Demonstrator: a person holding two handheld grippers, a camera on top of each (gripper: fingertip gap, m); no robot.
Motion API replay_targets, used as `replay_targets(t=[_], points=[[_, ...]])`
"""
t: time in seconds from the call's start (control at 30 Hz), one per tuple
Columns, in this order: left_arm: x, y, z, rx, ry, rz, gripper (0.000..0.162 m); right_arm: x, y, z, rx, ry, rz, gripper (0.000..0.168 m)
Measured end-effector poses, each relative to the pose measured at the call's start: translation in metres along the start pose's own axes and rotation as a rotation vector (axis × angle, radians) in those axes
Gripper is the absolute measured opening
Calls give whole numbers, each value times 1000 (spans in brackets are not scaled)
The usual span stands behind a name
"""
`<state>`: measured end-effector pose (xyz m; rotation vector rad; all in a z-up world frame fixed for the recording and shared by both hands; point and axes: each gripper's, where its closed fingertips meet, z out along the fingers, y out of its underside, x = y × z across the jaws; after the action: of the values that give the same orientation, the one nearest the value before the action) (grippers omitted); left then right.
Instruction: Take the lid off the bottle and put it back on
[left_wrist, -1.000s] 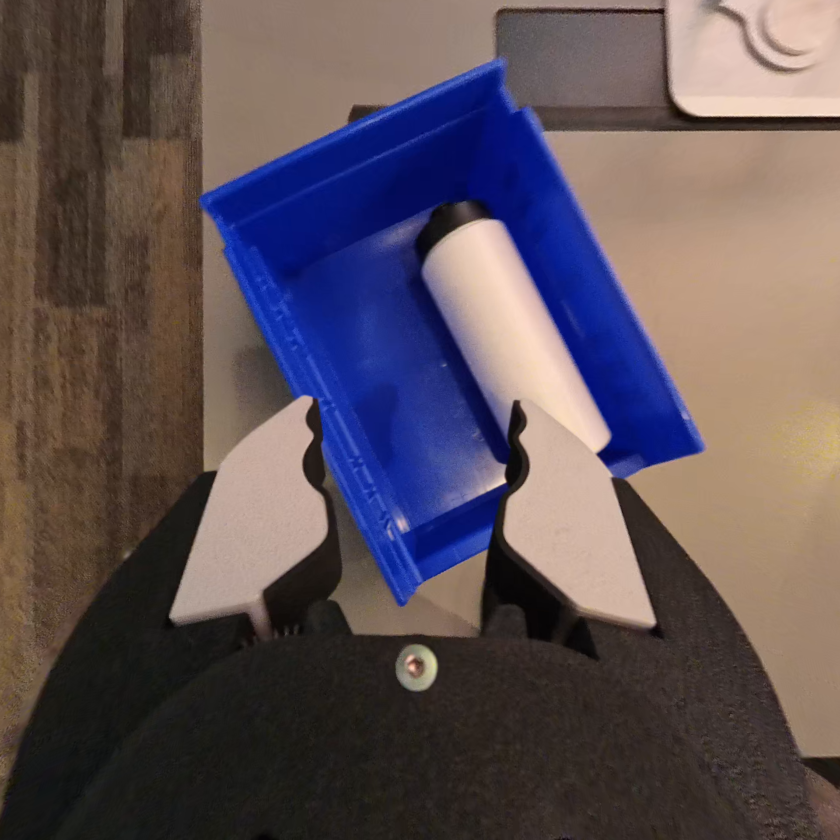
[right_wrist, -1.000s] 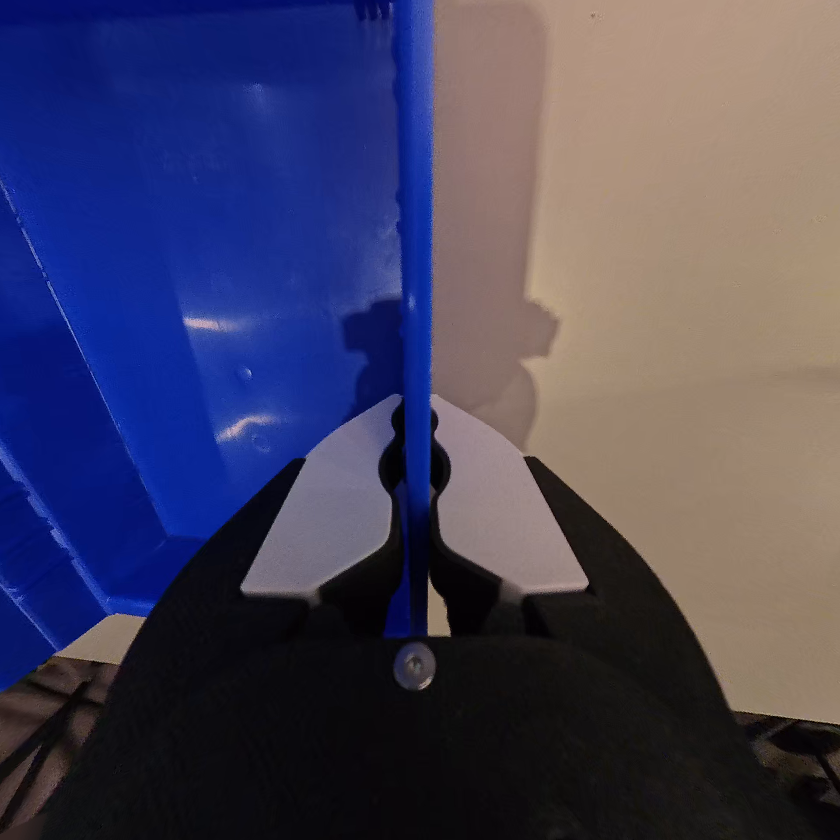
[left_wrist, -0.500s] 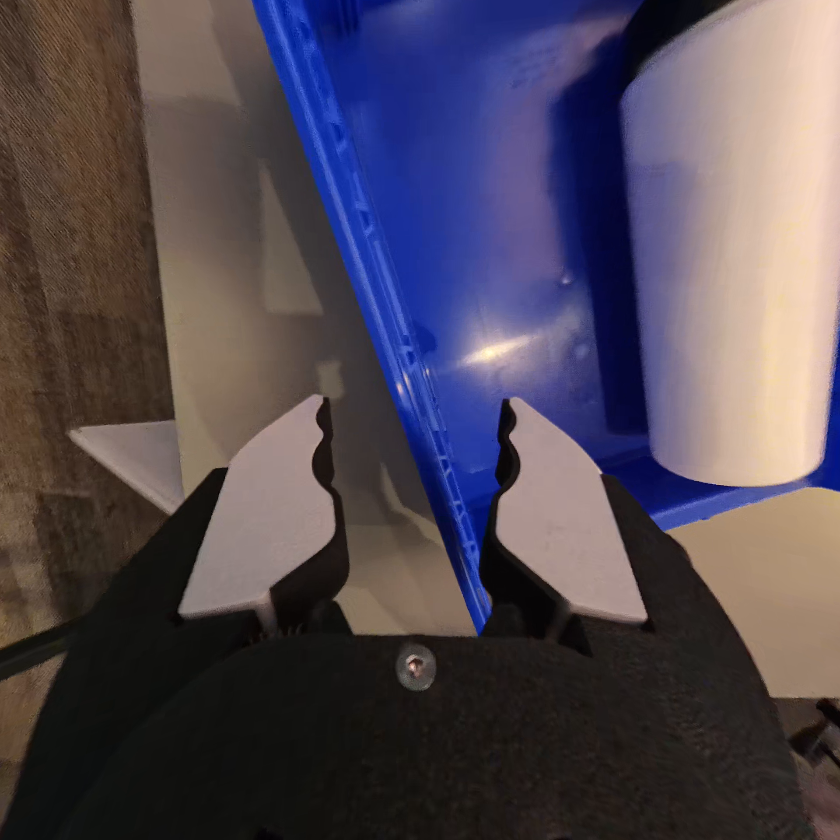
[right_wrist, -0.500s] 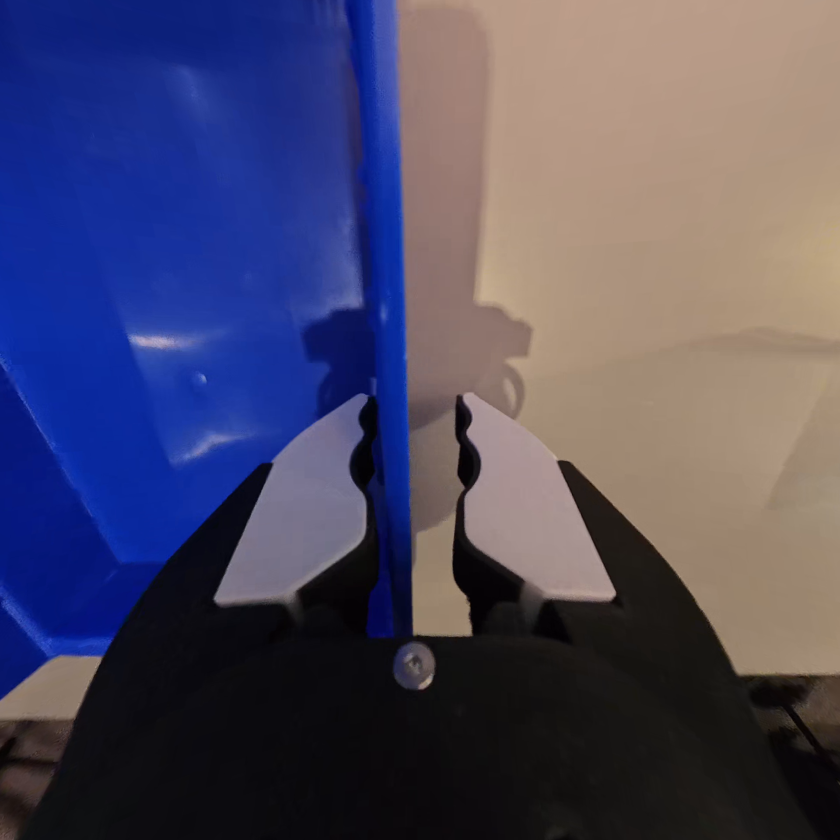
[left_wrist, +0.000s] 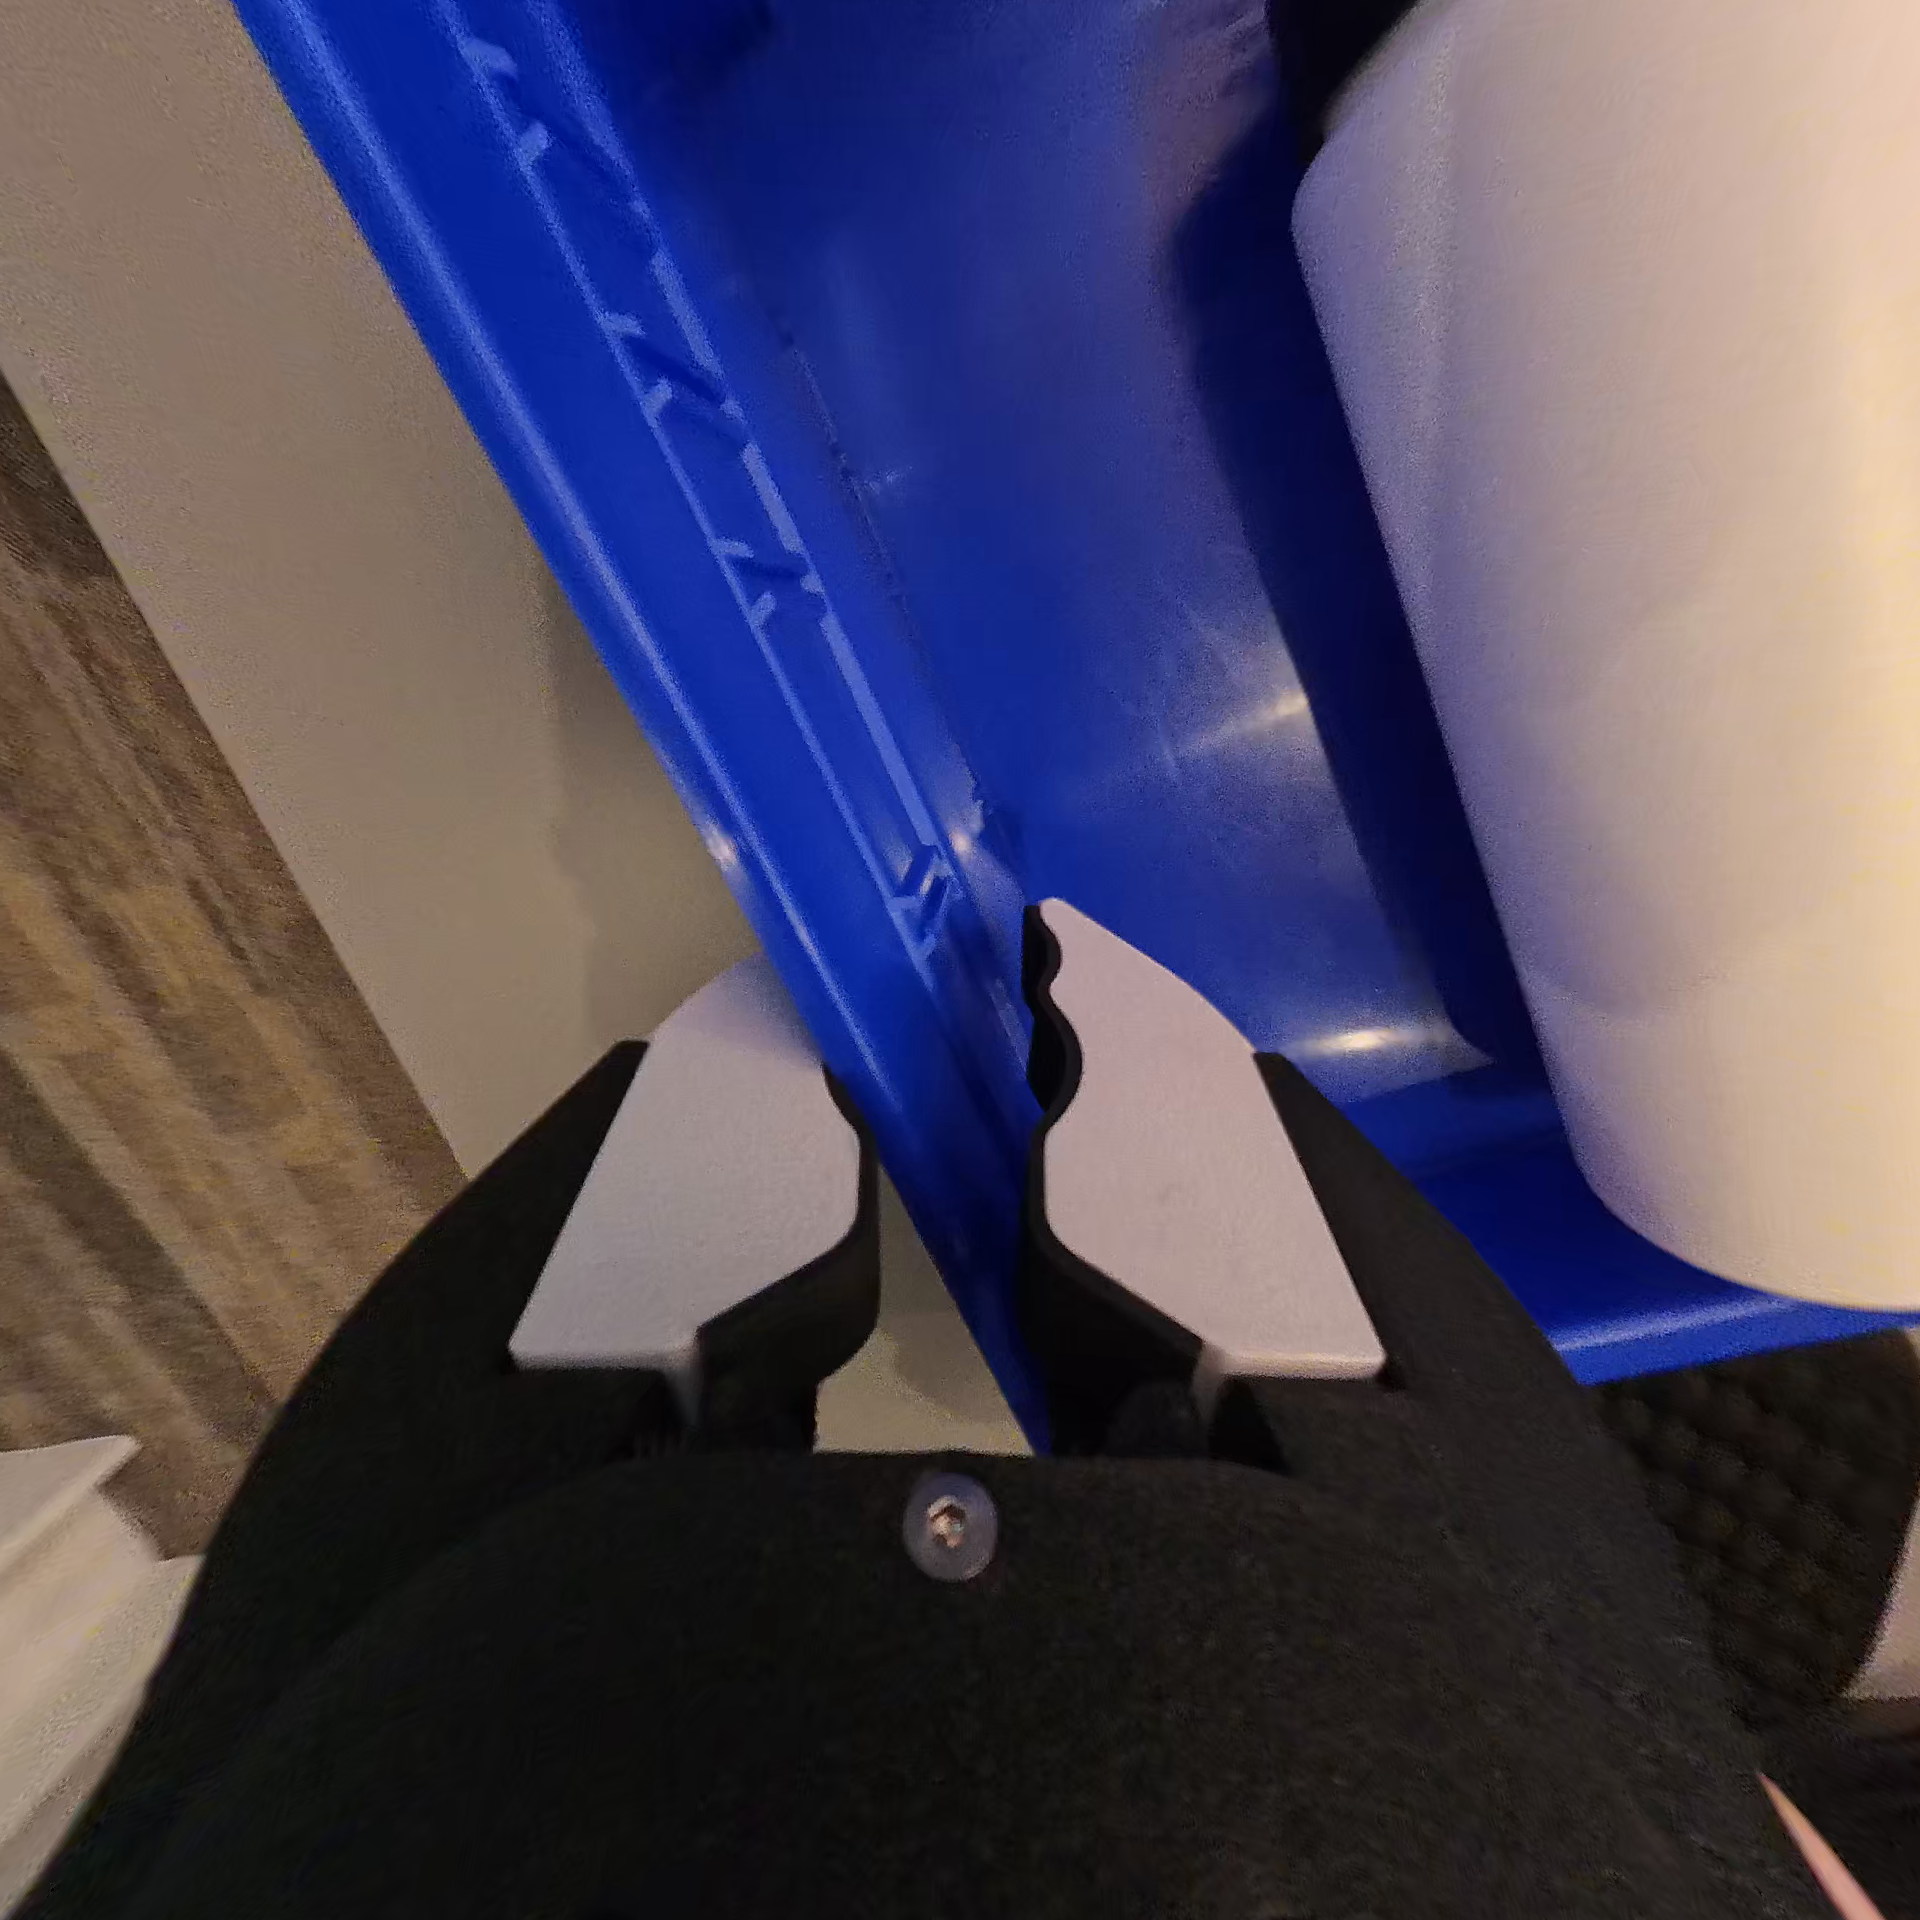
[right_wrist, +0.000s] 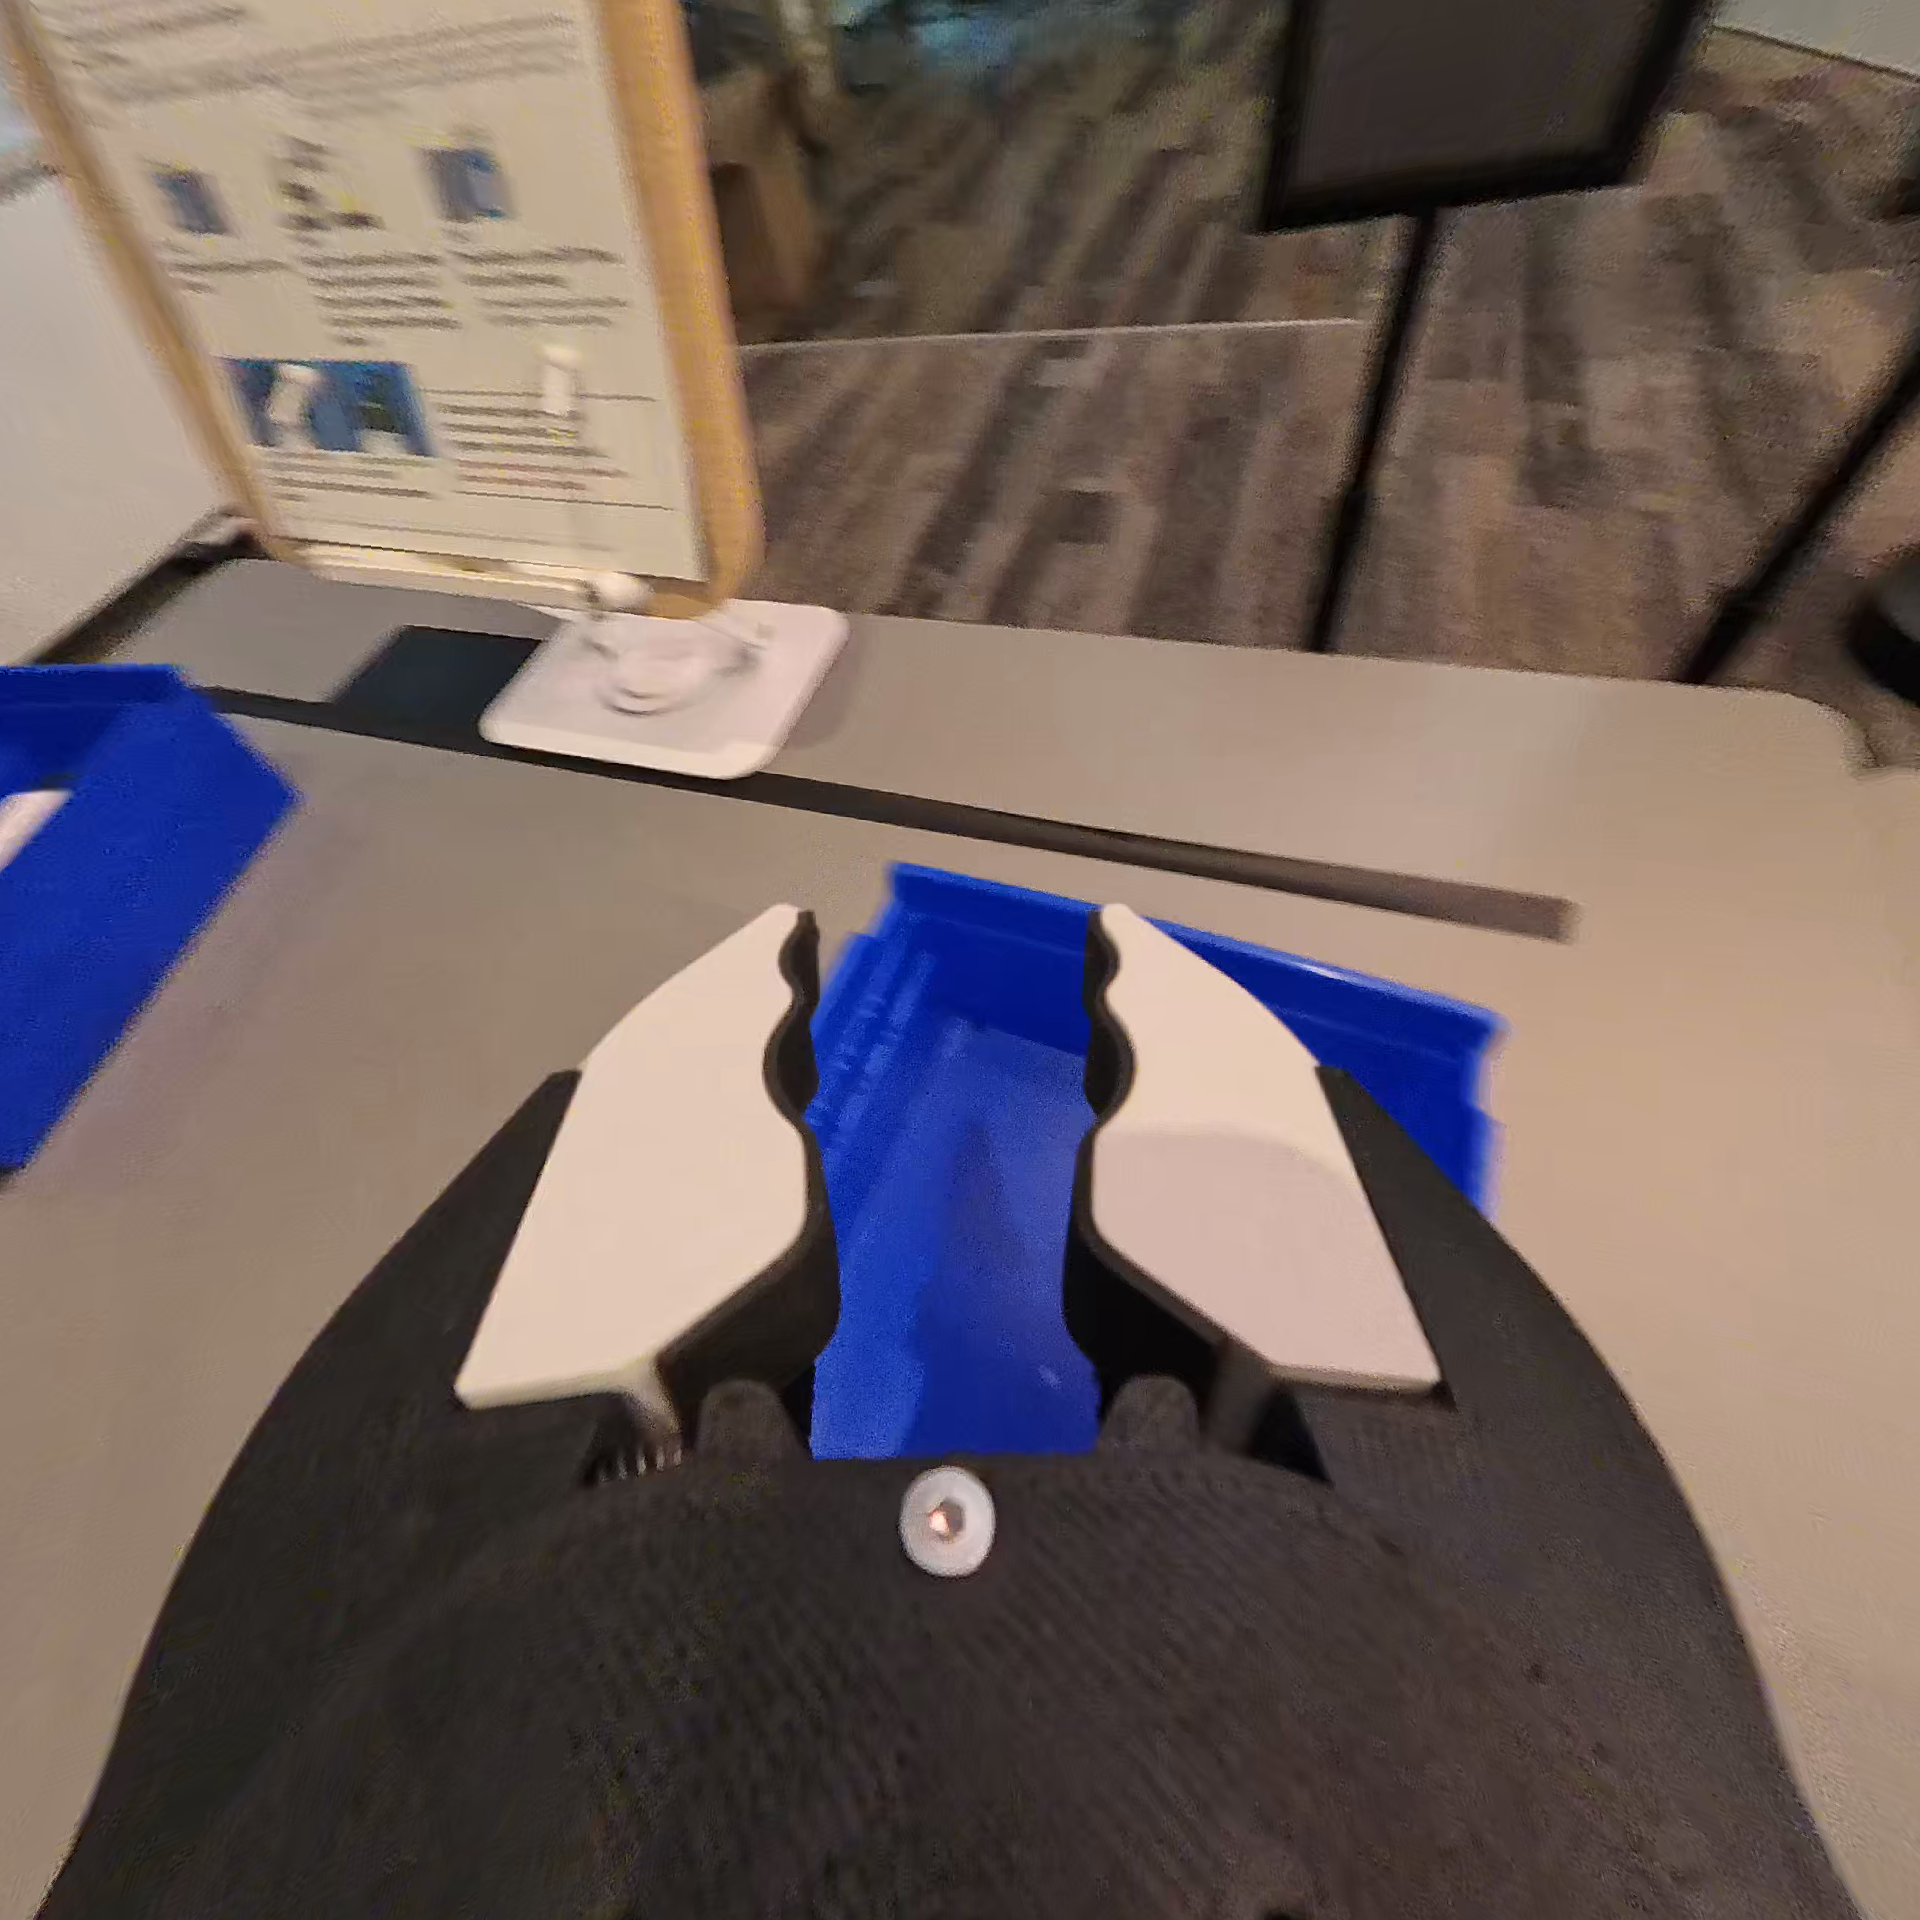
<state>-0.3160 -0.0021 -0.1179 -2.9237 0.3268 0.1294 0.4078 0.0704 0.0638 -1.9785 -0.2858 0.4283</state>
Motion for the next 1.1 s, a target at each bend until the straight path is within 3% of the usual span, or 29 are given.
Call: replay_targets(t=[0.23,0.33,0.53,0.73,0.9,1.1], points=[[19,-16,1,2,-55,115,28,-72,-45,23,222,-243,-29,54],[13,-30,-15,121,-73,78,30,-90,-52,26,312,-296,-79,58],[-2,-70,-117,584,-246,-10,61,-96,-40,40,318,-188,-256,63],[30,-87,-197,898,-440,42,73,-117,-43,30,373,-234,-278,67],[72,-95,-211,949,-466,144,84,-127,-40,28,377,-242,-313,69],[105,-94,-206,893,-433,215,91,-127,-35,32,345,-195,-352,69]])
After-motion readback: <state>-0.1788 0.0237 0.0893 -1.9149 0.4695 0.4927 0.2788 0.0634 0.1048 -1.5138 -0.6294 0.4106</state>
